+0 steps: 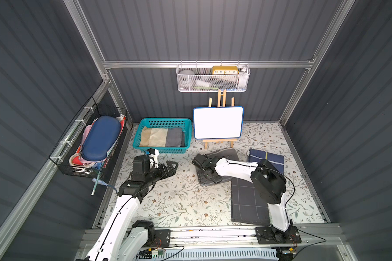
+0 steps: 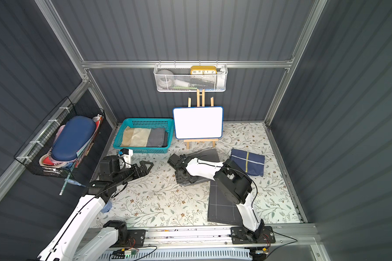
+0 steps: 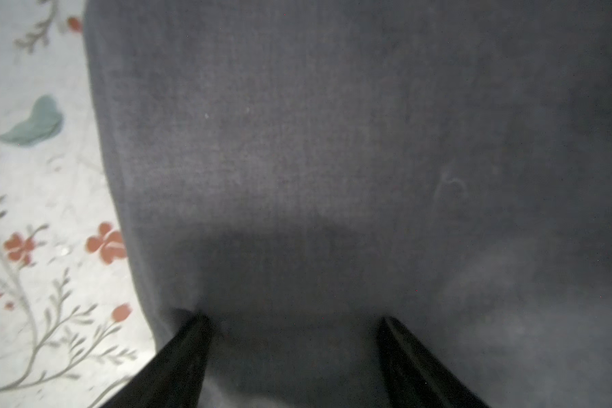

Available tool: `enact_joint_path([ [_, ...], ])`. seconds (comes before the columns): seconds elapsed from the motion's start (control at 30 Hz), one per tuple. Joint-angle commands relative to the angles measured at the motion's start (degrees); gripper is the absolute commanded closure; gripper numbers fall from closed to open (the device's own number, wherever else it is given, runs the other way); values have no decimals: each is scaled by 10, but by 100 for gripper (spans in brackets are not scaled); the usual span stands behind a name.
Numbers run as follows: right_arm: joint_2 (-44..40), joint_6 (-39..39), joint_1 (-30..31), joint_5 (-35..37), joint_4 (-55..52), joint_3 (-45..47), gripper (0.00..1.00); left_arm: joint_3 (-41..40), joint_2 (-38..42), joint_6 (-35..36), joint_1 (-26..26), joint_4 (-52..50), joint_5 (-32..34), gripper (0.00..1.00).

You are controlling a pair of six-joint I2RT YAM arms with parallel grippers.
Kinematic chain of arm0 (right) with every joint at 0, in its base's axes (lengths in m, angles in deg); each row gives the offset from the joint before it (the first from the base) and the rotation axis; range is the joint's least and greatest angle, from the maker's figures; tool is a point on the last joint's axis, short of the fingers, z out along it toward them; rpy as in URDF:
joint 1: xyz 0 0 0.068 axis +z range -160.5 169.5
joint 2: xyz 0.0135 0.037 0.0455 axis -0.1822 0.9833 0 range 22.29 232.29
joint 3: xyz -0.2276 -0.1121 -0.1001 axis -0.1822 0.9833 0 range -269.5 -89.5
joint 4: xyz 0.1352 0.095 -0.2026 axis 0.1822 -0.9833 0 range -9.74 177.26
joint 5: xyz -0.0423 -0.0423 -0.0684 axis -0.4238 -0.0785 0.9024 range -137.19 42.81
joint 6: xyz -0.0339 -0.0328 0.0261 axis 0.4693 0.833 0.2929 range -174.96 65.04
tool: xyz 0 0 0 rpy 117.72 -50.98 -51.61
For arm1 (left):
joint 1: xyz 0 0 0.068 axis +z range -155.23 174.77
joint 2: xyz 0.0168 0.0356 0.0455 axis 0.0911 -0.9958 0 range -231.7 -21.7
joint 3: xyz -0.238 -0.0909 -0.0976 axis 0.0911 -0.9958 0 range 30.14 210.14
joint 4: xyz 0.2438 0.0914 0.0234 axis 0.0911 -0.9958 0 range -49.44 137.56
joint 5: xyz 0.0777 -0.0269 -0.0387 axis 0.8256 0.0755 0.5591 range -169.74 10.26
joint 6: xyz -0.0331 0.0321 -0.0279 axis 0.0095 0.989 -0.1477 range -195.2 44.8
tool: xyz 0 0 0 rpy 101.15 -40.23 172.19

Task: Put the folded pillowcase in the basket
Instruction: Move the pillowcase to the center of the board.

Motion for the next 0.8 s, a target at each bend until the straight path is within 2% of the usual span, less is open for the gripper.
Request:
enact_joint_path([
  [0.0, 3, -38, 49, -37, -3, -6, 20, -28, -4, -28, 1, -4, 9, 0],
  [0.1, -18, -46, 60, -40, -9, -21, 20, -44, 1, -44, 2, -11, 19, 0],
  [0.17, -54, -43, 55, -13, -6, -8, 20, -56, 5, -49, 2, -9, 18, 0],
  [0.27, -113, -33, 13, 7, -4, 33, 19, -82, 2, -56, 2, 18, 13, 0],
  [0.37, -148, -13, -46, 7, 9, 78, 18, -108, -23, -71, -1, 71, -26, 1],
  [0.57, -121, 0, -115, -22, 21, 108, 18, -124, -103, -89, -36, 131, -59, 0],
  [0.77, -60, -20, -104, -82, 59, 107, 19, -127, -134, -82, -53, 136, -55, 0],
])
